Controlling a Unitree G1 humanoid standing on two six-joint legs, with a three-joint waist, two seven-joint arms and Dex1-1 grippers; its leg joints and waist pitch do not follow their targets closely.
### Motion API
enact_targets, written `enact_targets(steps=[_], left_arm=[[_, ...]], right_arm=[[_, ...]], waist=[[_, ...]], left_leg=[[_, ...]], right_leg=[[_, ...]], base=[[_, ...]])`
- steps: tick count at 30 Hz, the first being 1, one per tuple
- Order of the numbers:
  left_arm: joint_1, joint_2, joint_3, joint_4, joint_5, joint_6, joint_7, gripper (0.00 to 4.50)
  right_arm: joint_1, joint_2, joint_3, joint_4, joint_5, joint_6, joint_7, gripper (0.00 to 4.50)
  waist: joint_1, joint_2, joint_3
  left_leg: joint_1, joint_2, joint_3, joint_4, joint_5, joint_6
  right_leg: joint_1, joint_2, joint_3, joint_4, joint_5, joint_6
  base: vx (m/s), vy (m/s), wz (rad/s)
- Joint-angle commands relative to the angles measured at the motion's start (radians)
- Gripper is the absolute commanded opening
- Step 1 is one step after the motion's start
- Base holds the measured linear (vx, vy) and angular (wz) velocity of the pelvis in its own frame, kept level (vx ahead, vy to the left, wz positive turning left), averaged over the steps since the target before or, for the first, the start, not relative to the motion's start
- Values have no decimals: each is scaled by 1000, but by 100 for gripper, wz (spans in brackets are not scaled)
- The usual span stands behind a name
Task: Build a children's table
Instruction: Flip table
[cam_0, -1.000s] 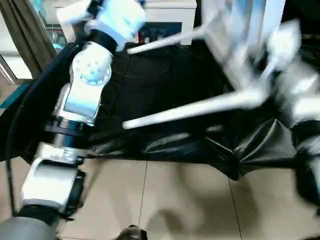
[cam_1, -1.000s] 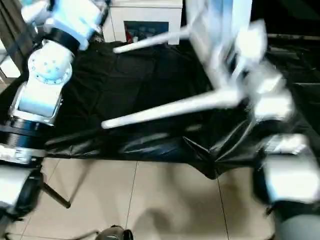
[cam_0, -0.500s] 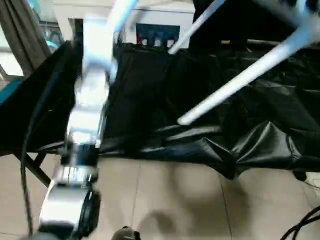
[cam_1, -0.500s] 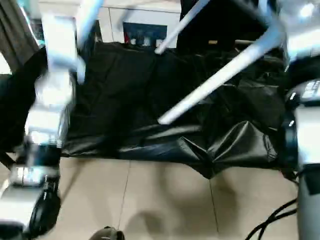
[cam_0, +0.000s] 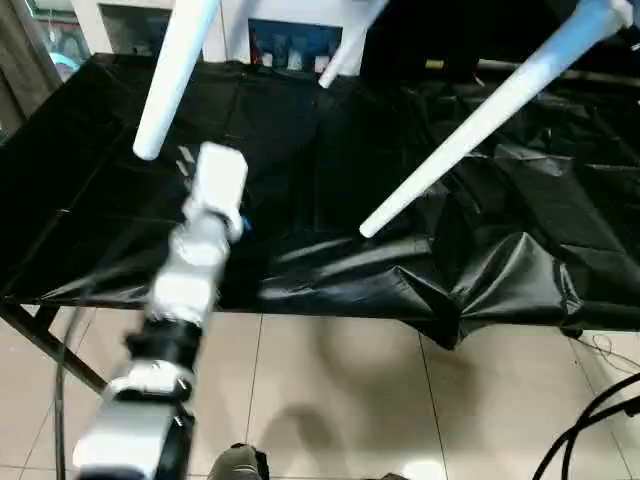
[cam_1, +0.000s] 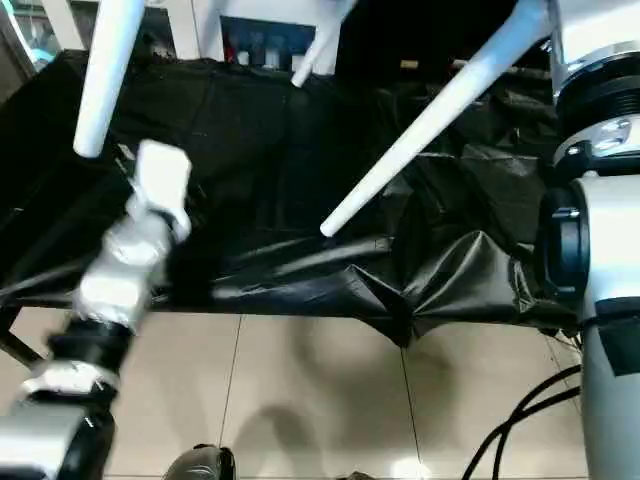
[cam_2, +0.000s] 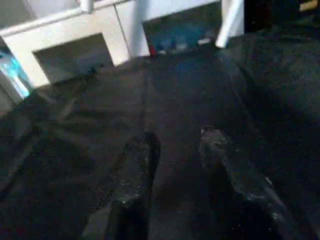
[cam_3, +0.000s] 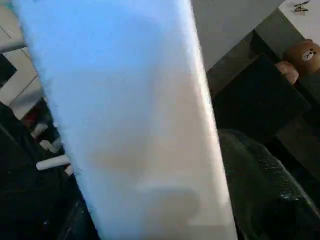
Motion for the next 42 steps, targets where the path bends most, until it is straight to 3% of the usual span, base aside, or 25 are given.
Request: enact_targets(steps=[1, 2, 3, 5, 7, 8, 10, 15, 21, 25, 28, 31, 33, 36, 39, 40, 42], left_arm=[[-9, 4, -21, 13, 19, -13, -7, 134], [-9, 4, -21, 13, 19, -13, -7, 125], [-13, 37, -69, 0, 71, -47, -6, 116], [-9, 37, -81, -39, 65, -59, -36, 99], [6, 31, -104, -80, 31, -75, -120, 91], [42, 37, -170, -128, 14, -98, -245, 81], [66, 40, -206, -152, 20, -90, -291, 64], [103, 25, -219, -192, -2, -102, -289, 21], [131, 31, -228, -309, -72, -136, -402, 21], [137, 4, -205, -410, -129, -164, -401, 20], [134, 10, -194, -468, -157, -171, -412, 56], [132, 16, -187, -523, -186, -167, -441, 59], [135, 18, -183, -566, -205, -162, -459, 95], [137, 20, -176, -629, -211, -146, -454, 97], [135, 8, -144, -692, -222, -140, -399, 135], [135, 10, -126, -701, -197, -155, -363, 138], [135, 7, -99, -704, -163, -172, -309, 143]], right_arm=[[-12, -6, -5, 16, 18, -21, 26, 332], [-12, -6, -5, 16, 18, -21, 26, 342], [-12, -9, -1, 19, 18, -25, 32, 349], [-13, -11, -1, 22, 18, -27, 34, 365], [-14, -11, -6, 24, 13, -29, 35, 385], [-15, -8, -8, 29, 6, -31, 34, 392], [-17, -6, -7, 33, 5, -34, 32, 408], [-10, 3, 7, 38, -1, -38, 40, 447], [-9, 9, 13, 48, -10, -37, 41, 447], [-5, 13, 18, 52, -12, -32, 64, 418], [0, 16, 22, 57, -10, -29, 80, 391], [6, 18, 25, 62, -13, -27, 83, 374], [10, 21, 25, 65, -14, -23, 89, 348], [15, 24, 23, 70, -16, -17, 90, 338], [24, 26, 25, 77, -18, -6, 88, 319], [28, 29, 27, 79, -19, -1, 88, 314], [33, 32, 27, 81, -19, 2, 90, 311]], waist=[[1, 7, -96], [0, 6, -95], [0, 9, -95], [-1, 11, -93], [-1, 11, -92], [1, 6, -90], [1, 8, -89], [-3, 1, -90], [-2, 2, -89], [-5, 0, -88], [-4, -6, -88], [-5, -6, -88], [-5, -5, -86], [-5, -1, -84], [-7, -3, -81], [-10, -2, -74], [-14, -4, -71]], left_leg=[[64, 30, -19, -52, -128, 70], [66, 32, -20, -53, -150, 56], [66, 33, -22, -55, -159, 51], [69, 35, -23, -59, -197, 21], [69, 35, -22, -60, -209, 3], [70, 35, -22, -61, -225, -3], [70, 37, -22, -64, -255, -14], [65, 34, -20, -63, -233, 1], [68, 37, -21, -63, -232, -7], [66, 37, -19, -63, -239, -7], [64, 36, -17, -60, -225, 3], [64, 36, -17, -60, -221, 5], [65, 37, -17, -61, -241, -4], [67, 39, -18, -64, -258, -19], [71, 41, -20, -69, -314, -49], [75, 41, -22, -77, -394, -78], [78, 42, -26, -82, -465, -103]], right_leg=[[49, -23, 18, -43, 149, -287], [49, -24, 18, -44, 119, -283], [49, -23, 18, -45, 106, -278], [46, -23, 18, -47, 65, -265], [45, -24, 18, -48, 61, -271], [44, -27, 18, -51, 41, -273], [40, -27, 19, -51, 14, -269], [45, -27, 21, -49, 41, -257], [43, -27, 20, -48, 13, -262], [43, -25, 22, -49, 17, -260], [45, -27, 23, -49, 7, -252], [43, -26, 23, -49, -2, -250], [42, -26, 23, -52, -40, -244], [37, -23, 23, -52, -54, -238], [33, -22, 24, -57, -90, -221], [28, -19, 24, -64, -158, -201], [25, -21, 24, -69, -222, -181]], base=[[0, 0, 0], [0, 0, 0], [0, 0, 0], [0, 0, 0], [0, 0, 0], [0, 0, 0], [0, 0, 0], [0, 0, 0], [0, 0, 0], [0, 0, 0], [0, 0, 0], [0, 0, 0], [0, 0, 0], [0, 0, 0], [0, 0, 0], [0, 0, 0], [0, 0, 0]])
